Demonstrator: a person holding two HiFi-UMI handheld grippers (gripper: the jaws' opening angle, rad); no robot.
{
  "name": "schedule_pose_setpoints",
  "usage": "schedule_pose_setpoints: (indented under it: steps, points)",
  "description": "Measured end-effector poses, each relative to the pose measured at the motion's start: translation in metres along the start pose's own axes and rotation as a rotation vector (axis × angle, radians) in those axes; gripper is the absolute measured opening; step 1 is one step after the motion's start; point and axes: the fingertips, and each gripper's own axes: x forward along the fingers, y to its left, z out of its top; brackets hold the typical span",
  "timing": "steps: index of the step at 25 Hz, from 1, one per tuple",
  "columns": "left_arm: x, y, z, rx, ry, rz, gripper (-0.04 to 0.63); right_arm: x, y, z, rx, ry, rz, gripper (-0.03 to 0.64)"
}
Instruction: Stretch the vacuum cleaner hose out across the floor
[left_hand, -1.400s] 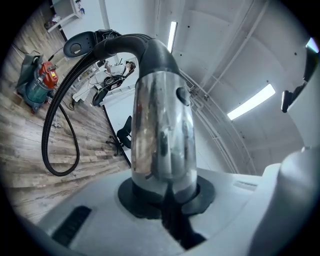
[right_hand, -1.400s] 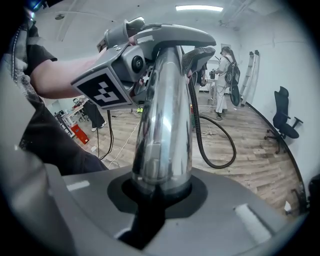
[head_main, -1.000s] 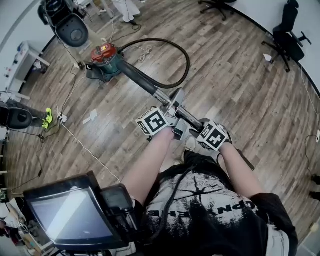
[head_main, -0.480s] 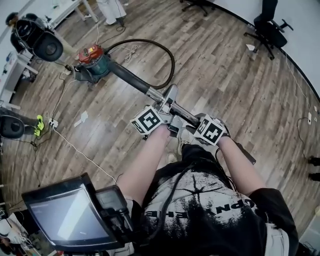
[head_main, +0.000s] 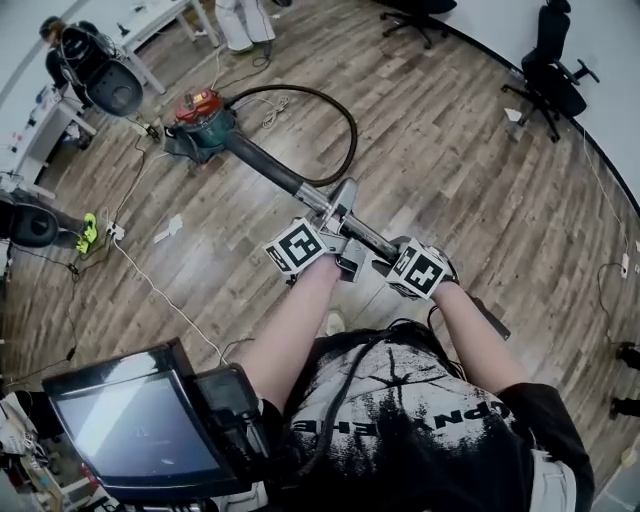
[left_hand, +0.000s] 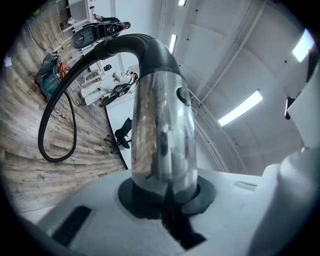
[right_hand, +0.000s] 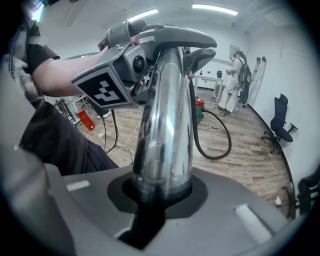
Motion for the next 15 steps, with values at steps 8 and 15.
schedule_pose_setpoints:
  steps: [8,15]
  points:
    - [0.023,-0.027,-0.106,-0.022,-0.019,0.065,0.040,-0.053,0.005,-0.105,-0.006,0.021,0.067,0.072]
    - [0.019,-0.051,-0.171,-0.007,-0.043,0.106,0.040,-0.081,0.025,-0.169,-0.029,0.010,0.112,0.072]
